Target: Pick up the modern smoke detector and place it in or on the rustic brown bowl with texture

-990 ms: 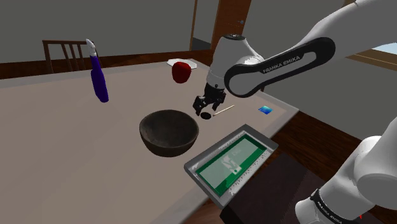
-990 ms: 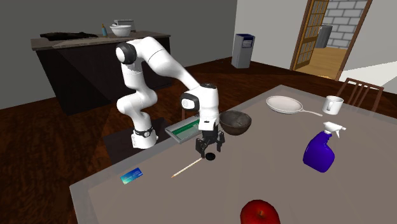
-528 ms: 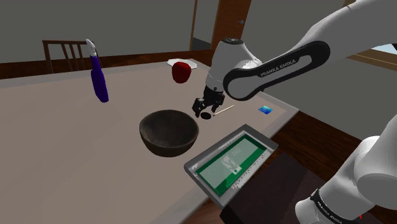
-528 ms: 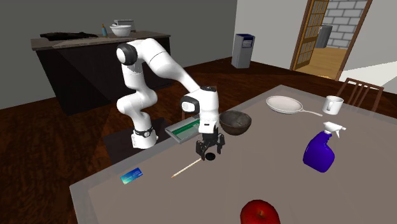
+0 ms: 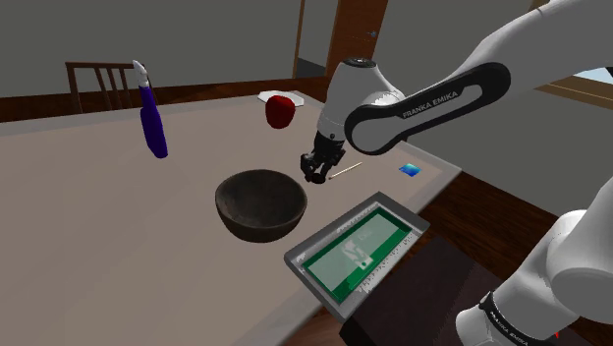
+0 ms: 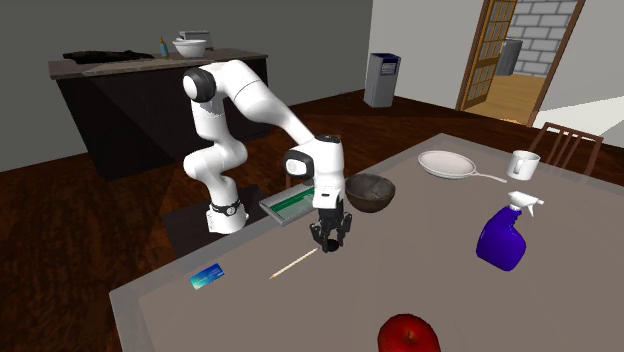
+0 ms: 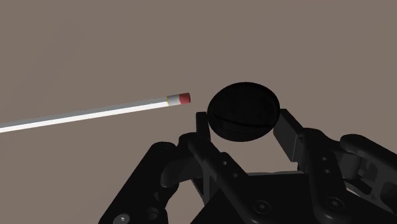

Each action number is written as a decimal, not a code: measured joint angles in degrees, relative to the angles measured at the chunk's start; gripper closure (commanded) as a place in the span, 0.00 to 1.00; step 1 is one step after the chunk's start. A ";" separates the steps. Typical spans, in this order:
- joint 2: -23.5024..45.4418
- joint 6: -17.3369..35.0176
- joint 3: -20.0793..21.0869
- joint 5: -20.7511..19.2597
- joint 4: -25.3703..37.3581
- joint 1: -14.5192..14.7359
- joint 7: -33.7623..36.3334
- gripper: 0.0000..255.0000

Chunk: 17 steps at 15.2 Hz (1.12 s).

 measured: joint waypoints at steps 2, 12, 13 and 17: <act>-0.03 0.01 -0.01 0.00 -0.05 -0.01 -0.01 1.00; -2.89 -5.07 0.01 1.81 2.10 -0.06 -1.80 1.00; -3.33 -5.85 0.01 2.05 2.46 -0.05 -2.02 1.00; -4.49 -8.81 0.07 2.74 4.33 0.05 -2.63 1.00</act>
